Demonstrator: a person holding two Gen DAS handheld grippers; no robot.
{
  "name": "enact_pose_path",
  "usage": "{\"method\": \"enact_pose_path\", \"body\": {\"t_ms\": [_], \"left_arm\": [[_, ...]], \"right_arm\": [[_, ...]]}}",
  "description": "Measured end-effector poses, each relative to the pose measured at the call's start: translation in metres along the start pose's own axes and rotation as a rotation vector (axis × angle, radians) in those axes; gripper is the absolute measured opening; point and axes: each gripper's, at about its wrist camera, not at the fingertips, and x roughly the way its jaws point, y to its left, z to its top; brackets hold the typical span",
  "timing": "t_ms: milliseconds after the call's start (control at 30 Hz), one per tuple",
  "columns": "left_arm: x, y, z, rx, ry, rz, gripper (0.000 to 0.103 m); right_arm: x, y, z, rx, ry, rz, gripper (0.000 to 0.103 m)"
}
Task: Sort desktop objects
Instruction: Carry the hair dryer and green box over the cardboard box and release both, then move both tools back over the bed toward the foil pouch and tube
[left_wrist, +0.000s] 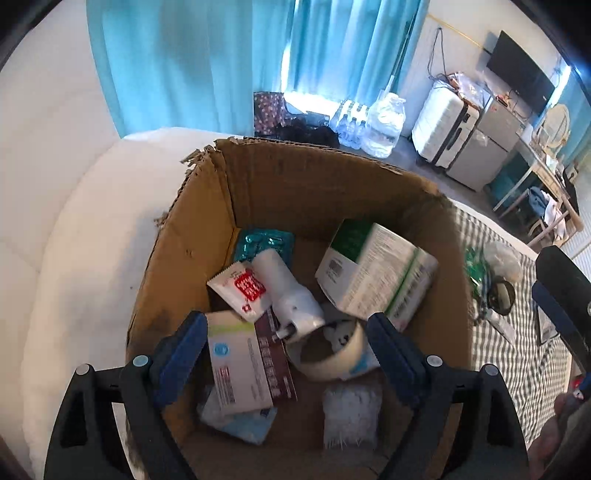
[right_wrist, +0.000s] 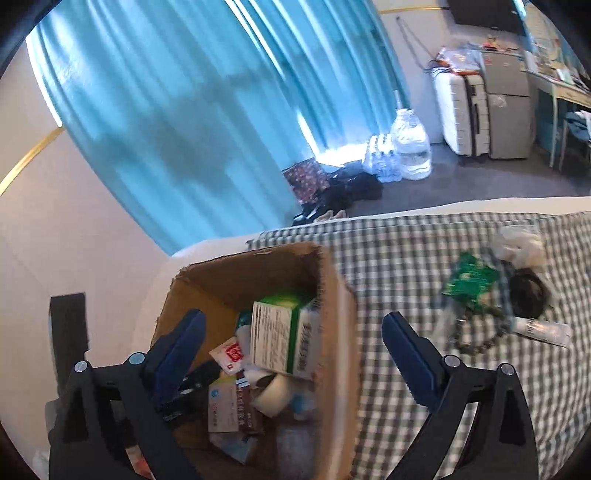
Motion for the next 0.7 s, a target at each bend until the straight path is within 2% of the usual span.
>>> {"method": "enact_pose_path", "body": {"t_ms": [200, 367, 567, 700], "left_arm": [[-0.037, -0.029, -0.019, 0.040, -0.029, -0.022, 0.091], [-0.079, -0.081, -0.033, 0.074, -0.080, -0.082, 0.092], [-0.118, -0.150, -0.052, 0.162, -0.164, -0.125, 0.101], [-0.131, -0.191, -0.071, 0.217, -0.196, -0.141, 0.103]], "right_arm": [[-0.057, -0.031, -0.005, 0.001, -0.068, -0.068, 0.096], [-0.115, -0.063, -0.008, 0.018, -0.142, -0.120, 0.096], [-0.186, -0.098, -0.016, 0.007, -0.244, -0.214, 0.096], [-0.223, -0.126, -0.025, 0.009, -0.256, -0.252, 0.097]]}}
